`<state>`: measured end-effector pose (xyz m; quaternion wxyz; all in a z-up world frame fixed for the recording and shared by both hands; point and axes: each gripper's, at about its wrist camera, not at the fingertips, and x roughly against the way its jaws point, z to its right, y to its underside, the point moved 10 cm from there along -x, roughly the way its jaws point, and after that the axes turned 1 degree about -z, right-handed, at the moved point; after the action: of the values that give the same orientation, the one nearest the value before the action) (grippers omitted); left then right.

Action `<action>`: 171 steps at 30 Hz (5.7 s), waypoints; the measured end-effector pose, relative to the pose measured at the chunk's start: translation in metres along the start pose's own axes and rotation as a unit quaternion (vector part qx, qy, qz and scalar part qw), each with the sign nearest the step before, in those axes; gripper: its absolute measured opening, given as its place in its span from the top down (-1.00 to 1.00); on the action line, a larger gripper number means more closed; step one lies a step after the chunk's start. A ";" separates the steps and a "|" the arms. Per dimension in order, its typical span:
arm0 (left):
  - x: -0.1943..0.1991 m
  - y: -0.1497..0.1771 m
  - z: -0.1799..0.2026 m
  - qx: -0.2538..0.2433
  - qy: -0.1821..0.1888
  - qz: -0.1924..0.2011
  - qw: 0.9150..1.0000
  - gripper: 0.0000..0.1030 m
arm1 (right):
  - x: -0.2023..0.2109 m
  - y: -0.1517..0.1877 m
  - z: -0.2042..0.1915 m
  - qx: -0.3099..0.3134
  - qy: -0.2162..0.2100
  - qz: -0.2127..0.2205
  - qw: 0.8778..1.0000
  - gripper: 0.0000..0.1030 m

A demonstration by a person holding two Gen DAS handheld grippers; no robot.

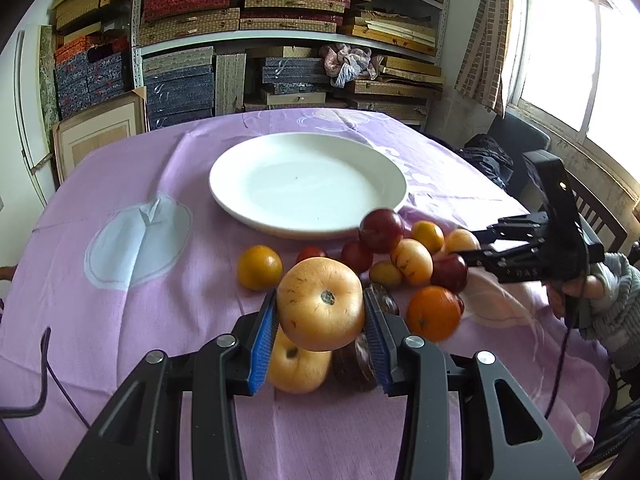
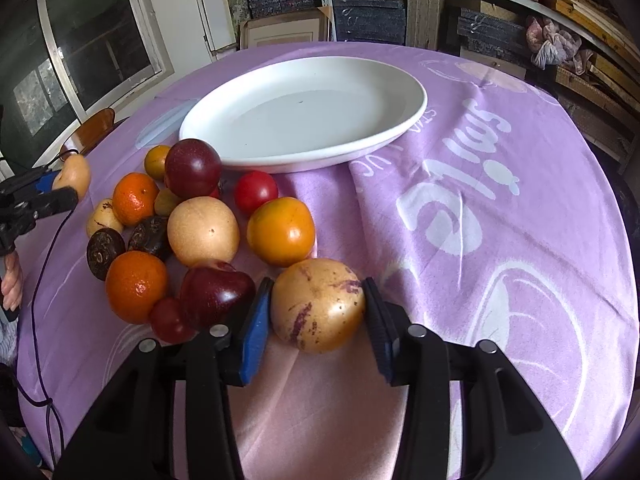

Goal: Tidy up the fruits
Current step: 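Carry the pear and pepino onto the white plate and open both tools, then withdraw both tools from the plate back toward the fruit pile, then grasp a yellow pear with the left tool while the right tool grasps an orange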

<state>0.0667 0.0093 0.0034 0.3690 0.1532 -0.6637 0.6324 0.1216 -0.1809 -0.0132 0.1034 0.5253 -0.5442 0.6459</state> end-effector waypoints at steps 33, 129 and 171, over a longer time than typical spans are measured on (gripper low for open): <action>-0.115 -0.105 -0.042 -0.015 -0.118 0.008 0.993 0.10 | -0.086 -0.116 -0.014 0.008 -0.018 0.020 1.000 0.11; -0.027 0.049 -0.023 0.072 0.013 -0.027 0.997 0.09 | 0.050 0.030 -0.075 -0.034 -0.094 0.075 0.992 -0.71; -0.021 0.061 -0.026 0.069 -0.013 -0.036 0.997 0.11 | 0.017 0.054 -0.098 0.030 -0.074 -0.002 0.997 0.11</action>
<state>0.0478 0.0380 -0.0568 0.3714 0.2105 -0.6171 0.6610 0.0213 -0.1298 -0.0178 0.0485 0.5758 -0.5293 0.6212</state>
